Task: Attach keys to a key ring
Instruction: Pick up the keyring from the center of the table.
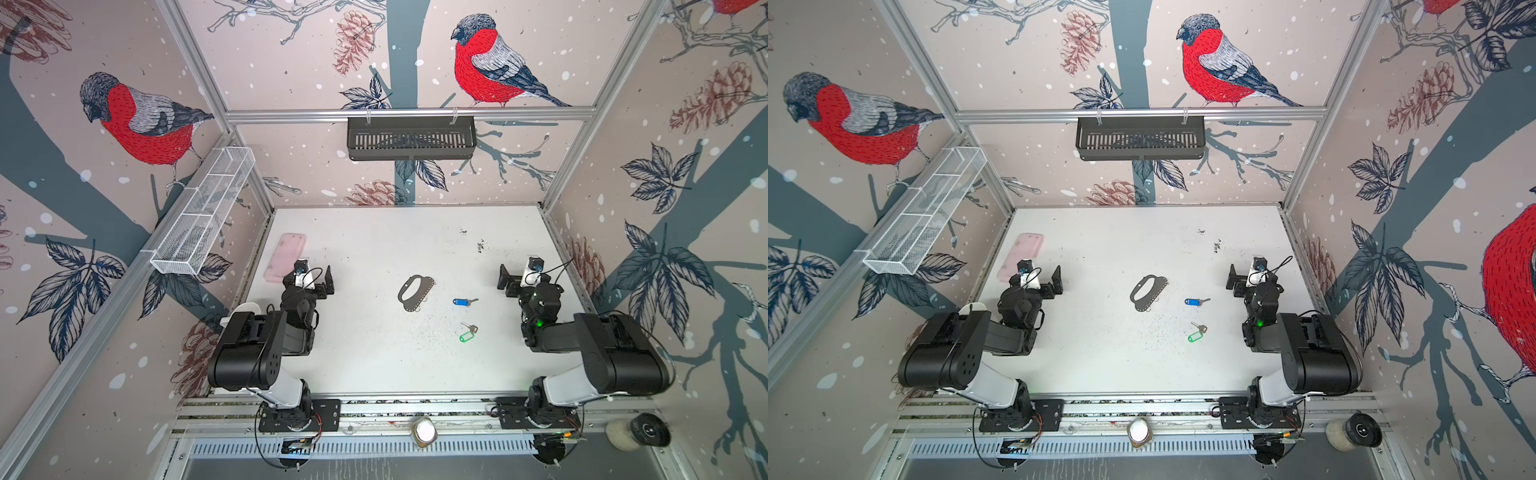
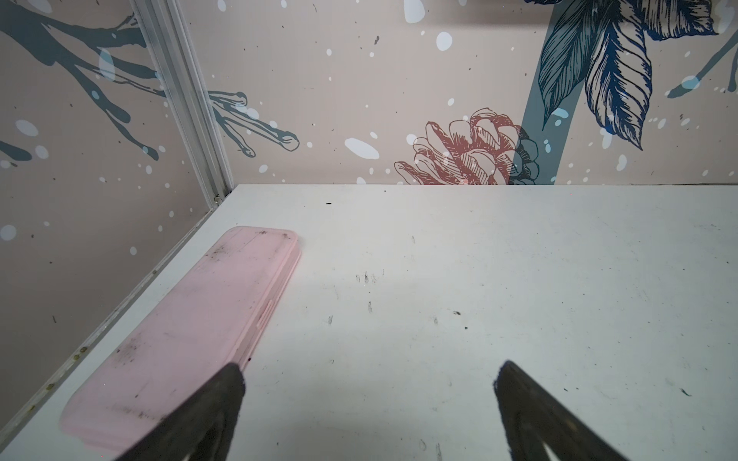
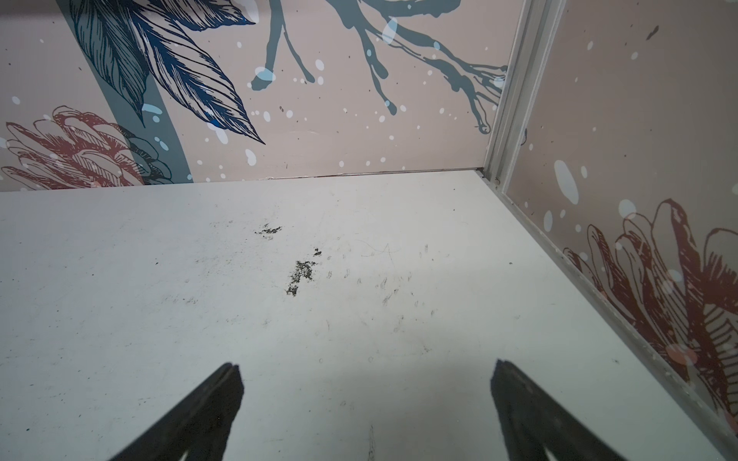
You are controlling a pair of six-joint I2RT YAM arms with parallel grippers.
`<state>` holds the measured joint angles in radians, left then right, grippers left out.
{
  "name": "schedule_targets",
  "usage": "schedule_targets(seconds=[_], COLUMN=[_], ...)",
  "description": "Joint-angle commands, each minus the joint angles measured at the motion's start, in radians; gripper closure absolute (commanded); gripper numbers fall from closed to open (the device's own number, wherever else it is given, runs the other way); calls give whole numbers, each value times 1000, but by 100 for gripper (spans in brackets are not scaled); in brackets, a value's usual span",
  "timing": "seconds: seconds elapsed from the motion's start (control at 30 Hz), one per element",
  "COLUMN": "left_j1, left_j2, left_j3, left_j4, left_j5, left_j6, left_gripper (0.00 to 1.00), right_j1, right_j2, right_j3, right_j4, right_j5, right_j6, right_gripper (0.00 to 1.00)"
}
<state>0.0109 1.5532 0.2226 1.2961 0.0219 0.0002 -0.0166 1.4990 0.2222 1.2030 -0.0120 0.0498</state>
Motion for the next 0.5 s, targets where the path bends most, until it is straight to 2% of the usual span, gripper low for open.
schedule_targets(seconds=[0.0, 0.17, 0.3, 0.37, 0.43, 0.47], left_j1=[1, -2, -4, -12, -17, -17], left_j2=[1, -34, -168, -243, -321, -359], left_j3=[3, 15, 34, 52, 86, 112], left_j4=[19, -26, -164, -238, -322, -382], left_j5=[-13, -43, -89, -118, -185, -179], left_j6=[-2, -10, -22, -25, -113, -154], left_gripper=[2, 1, 2, 2, 2, 2], right_j1=[-2, 14, 31, 63, 119, 156], right_j2=[-3, -46, -135, -170, -205, -227], right_j3=[2, 57, 98, 113, 145, 173], right_j4=[8, -115, -248, -285, -340, -384], right_j5=[7, 83, 129, 197, 268, 290], right_j6=[7, 16, 14, 3, -24, -50], right_gripper=[0, 0, 0, 0, 0, 0])
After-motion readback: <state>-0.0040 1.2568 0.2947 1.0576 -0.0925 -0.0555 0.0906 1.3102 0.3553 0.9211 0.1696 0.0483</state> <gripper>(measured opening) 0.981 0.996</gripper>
